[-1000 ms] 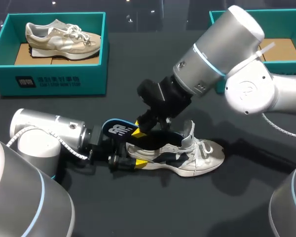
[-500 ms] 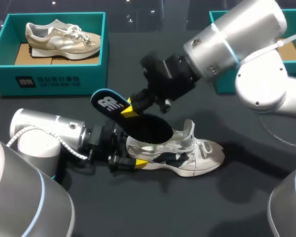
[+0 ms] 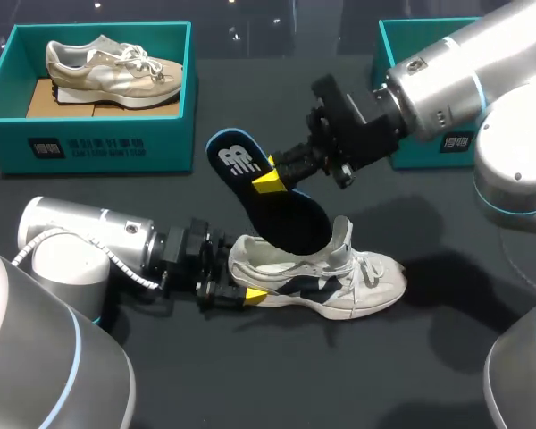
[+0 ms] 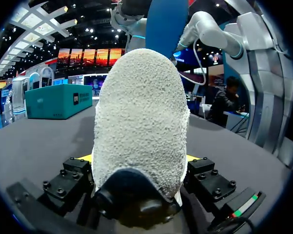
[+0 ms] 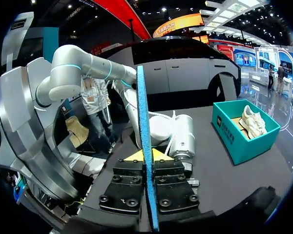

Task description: Take the shoe out of the shoebox, open the shoe tongue, remove and reinsert the insole, then place the shoe into the shoebox

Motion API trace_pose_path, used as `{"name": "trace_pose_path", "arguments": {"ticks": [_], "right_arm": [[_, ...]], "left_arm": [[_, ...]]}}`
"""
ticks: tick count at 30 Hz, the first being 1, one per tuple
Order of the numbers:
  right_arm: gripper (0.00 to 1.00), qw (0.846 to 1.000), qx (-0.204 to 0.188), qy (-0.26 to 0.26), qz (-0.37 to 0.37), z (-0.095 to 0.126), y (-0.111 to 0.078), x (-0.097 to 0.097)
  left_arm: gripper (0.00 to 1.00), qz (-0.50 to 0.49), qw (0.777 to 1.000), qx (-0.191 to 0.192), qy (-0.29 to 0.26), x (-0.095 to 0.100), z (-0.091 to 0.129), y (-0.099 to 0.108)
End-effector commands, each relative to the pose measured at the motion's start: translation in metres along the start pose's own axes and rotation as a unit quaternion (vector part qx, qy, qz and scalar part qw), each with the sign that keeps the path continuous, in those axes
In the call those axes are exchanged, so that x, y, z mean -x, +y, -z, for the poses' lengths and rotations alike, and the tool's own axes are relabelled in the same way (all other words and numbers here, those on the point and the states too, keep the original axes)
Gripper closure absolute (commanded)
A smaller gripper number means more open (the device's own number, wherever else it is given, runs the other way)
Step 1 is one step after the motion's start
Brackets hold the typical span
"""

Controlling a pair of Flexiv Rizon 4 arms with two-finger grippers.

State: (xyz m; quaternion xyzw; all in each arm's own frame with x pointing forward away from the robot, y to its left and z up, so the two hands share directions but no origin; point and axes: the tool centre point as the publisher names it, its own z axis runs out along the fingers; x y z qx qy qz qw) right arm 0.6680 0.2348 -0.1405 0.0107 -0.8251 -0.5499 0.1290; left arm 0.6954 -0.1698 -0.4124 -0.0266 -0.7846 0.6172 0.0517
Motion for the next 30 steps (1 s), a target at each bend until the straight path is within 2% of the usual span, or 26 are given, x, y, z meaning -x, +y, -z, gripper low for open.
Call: {"name": "trace_pose_path", "arguments": {"ticks": [1, 2, 3, 4, 18, 24, 26, 30], "right_arm": [[1.0, 0.994, 0.103, 0.0, -0.03, 0.052, -0.014, -0.036], [1.0, 0.992, 0.113, -0.011, -0.05, 0.06, -0.015, -0.04], [1.0, 0.991, 0.118, 0.002, -0.066, 0.065, -0.016, -0.043], [1.0, 0.99, 0.117, -0.019, -0.071, 0.069, -0.016, -0.048], [1.0, 0.99, 0.117, -0.019, -0.071, 0.069, -0.016, -0.048], [1.0, 0.978, 0.158, -0.019, -0.132, 0.085, -0.025, -0.071], [1.0, 0.974, 0.158, -0.015, -0.161, 0.092, -0.03, -0.087], [1.0, 0.974, 0.158, -0.015, -0.161, 0.092, -0.03, -0.087]], "left_arm": [[1.0, 0.0, 1.0, 0.0, -0.001, 0.001, 0.0, 0.001], [1.0, 0.0, 1.0, 0.0, -0.001, 0.001, 0.0, 0.001], [1.0, 0.0, 1.0, 0.0, -0.001, 0.001, 0.0, 0.001], [1.0, 0.0, 1.0, 0.0, -0.001, 0.001, 0.0, 0.001], [1.0, 0.0, 1.0, 0.0, -0.001, 0.001, 0.0, 0.001], [1.0, 0.0, 1.0, 0.0, -0.001, 0.001, 0.0, 0.001], [1.0, 0.0, 1.0, 0.0, -0.001, 0.001, 0.0, 0.001], [1.0, 0.0, 1.0, 0.0, -0.001, 0.001, 0.0, 0.001]]}}
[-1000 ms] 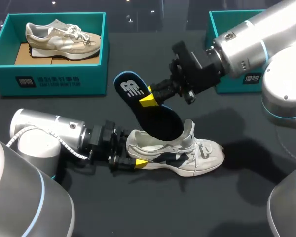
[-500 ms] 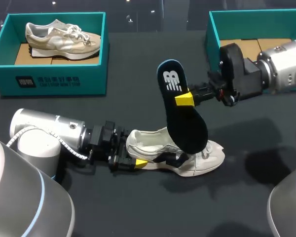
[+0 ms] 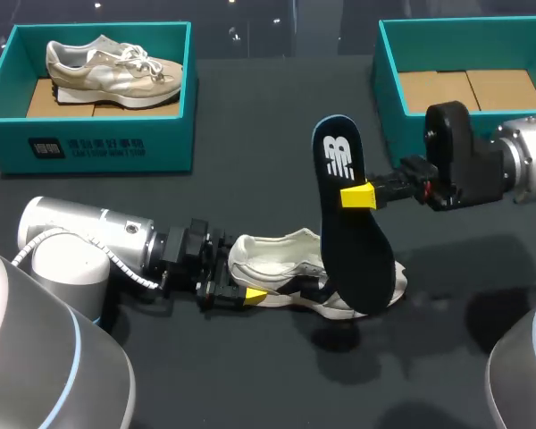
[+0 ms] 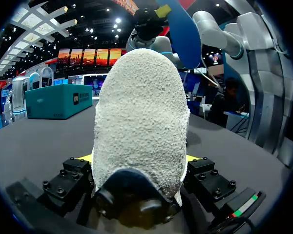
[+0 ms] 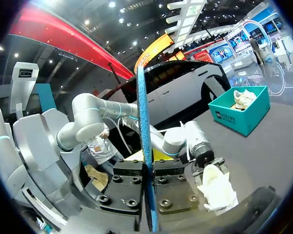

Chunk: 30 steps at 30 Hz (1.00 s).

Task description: Take the shoe out of the shoebox, open the shoe tongue, remove and reinsert the insole, then place the shoe into the shoebox

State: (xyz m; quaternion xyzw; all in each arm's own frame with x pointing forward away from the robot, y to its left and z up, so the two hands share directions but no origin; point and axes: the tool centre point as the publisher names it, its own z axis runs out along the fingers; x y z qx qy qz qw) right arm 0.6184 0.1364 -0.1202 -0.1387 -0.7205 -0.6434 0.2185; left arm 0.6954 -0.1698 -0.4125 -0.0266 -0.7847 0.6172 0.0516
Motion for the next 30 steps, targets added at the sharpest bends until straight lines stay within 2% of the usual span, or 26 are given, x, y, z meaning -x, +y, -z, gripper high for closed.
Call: {"name": "trace_pose_path", "arguments": {"ticks": [1, 8, 16, 24, 30], "right_arm": [[1.0, 1.0, 0.006, -0.019, 0.001, 0.009, -0.007, -0.018], [1.0, 1.0, 0.006, -0.019, 0.001, 0.009, -0.007, -0.018], [1.0, 0.998, 0.039, -0.054, -0.022, 0.013, -0.015, -0.032], [1.0, 0.997, 0.063, -0.046, -0.018, 0.011, -0.023, -0.038], [1.0, 0.997, 0.064, -0.047, -0.002, 0.011, -0.021, -0.042]], "left_arm": [[1.0, 0.0, 1.0, 0.0, 0.0, 0.0, 0.0, 0.001], [1.0, 0.0, 1.0, 0.0, 0.0, 0.0, 0.0, 0.001], [1.0, 0.0, 1.0, 0.0, 0.0, 0.0, 0.0, 0.001], [1.0, 0.0, 1.0, 0.0, 0.0, 0.0, 0.0, 0.001], [1.0, 0.0, 1.0, 0.0, 0.0, 0.0, 0.0, 0.001]]}}
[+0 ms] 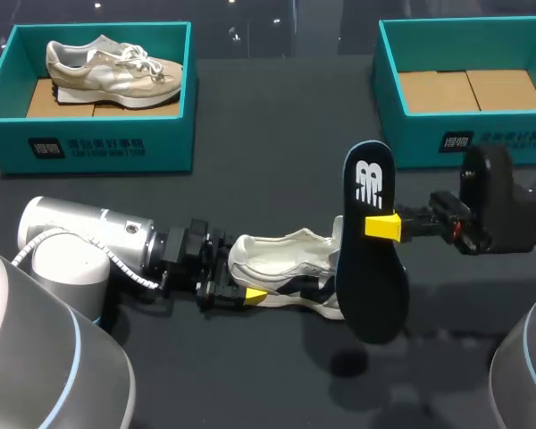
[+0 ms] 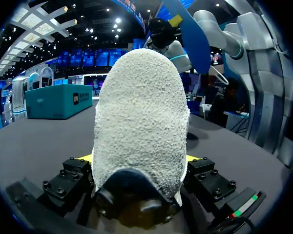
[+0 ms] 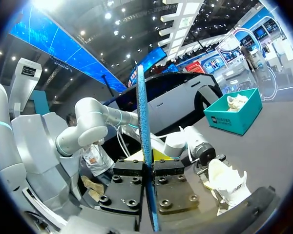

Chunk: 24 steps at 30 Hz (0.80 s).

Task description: Take the shoe out of the shoebox, open the shoe tongue, remove and reinsert the insole, then place the shoe into the shoebox

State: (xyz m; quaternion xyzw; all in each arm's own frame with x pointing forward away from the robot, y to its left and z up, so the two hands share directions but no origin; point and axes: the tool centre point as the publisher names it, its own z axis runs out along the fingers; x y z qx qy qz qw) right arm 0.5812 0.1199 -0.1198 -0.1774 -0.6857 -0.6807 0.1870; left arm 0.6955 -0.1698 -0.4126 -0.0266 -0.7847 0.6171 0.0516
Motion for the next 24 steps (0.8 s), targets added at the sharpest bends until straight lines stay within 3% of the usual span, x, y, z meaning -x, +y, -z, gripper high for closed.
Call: {"name": "trace_pose_path", "arguments": {"ticks": [1, 12, 13, 14, 16, 24], "right_arm": [[1.0, 1.0, 0.003, -0.009, 0.005, 0.0, -0.002, -0.008], [1.0, 1.0, 0.005, -0.009, 0.006, 0.0, -0.002, -0.008], [1.0, 1.0, 0.005, -0.009, 0.006, 0.0, -0.002, -0.008], [1.0, 1.0, 0.005, -0.009, 0.006, 0.0, -0.002, -0.008], [1.0, 1.0, 0.005, -0.009, 0.006, 0.0, -0.002, -0.008], [1.0, 1.0, 0.005, -0.009, 0.006, 0.0, -0.002, -0.008]], "left_arm": [[1.0, 0.0, 1.0, 0.0, 0.0, 0.0, 0.0, 0.001], [1.0, -0.001, 1.0, 0.002, 0.004, -0.001, 0.001, 0.0], [0.87, -0.003, 1.0, 0.004, 0.003, -0.002, 0.001, 0.0], [0.64, -0.001, 1.0, 0.008, 0.007, -0.003, 0.002, 0.0], [0.0, -0.002, 1.0, 0.013, 0.007, -0.004, 0.003, 0.0], [0.0, -0.002, 0.998, 0.061, -0.01, -0.005, 0.015, -0.002]]}}
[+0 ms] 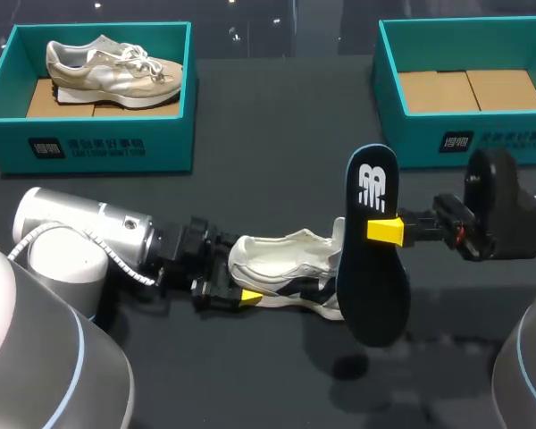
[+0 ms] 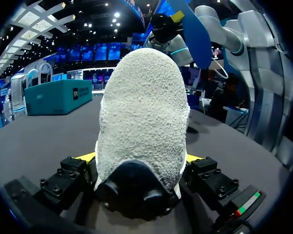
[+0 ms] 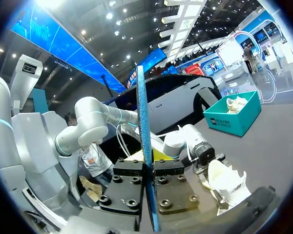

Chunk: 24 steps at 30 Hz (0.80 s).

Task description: Take the shoe out of the shoebox, open the shoe tongue, remove and reinsert the insole, then place the shoe into the shoebox

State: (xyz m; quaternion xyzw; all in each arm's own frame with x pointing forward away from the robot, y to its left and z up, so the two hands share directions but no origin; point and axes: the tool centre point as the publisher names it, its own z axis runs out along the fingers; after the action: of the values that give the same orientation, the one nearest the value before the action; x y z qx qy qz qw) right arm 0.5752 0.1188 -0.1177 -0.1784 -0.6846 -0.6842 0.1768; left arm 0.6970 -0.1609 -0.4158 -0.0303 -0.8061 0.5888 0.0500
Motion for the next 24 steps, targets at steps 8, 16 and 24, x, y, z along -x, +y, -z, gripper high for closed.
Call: {"name": "trace_pose_path", "arguments": {"ticks": [8, 16, 24], "right_arm": [[1.0, 1.0, 0.0, -0.002, 0.0, -0.001, 0.0, -0.002], [1.0, 1.0, 0.0, -0.002, 0.0, -0.001, 0.0, -0.002], [1.0, 1.0, 0.0, -0.002, 0.0, -0.001, 0.0, -0.002]], "left_arm": [[0.0, 0.009, 0.987, 0.153, -0.041, -0.006, 0.028, -0.005], [0.0, 0.009, 0.987, 0.153, -0.041, -0.006, 0.028, -0.005], [0.0, 0.008, 0.984, 0.173, -0.046, -0.003, 0.03, -0.009]]}}
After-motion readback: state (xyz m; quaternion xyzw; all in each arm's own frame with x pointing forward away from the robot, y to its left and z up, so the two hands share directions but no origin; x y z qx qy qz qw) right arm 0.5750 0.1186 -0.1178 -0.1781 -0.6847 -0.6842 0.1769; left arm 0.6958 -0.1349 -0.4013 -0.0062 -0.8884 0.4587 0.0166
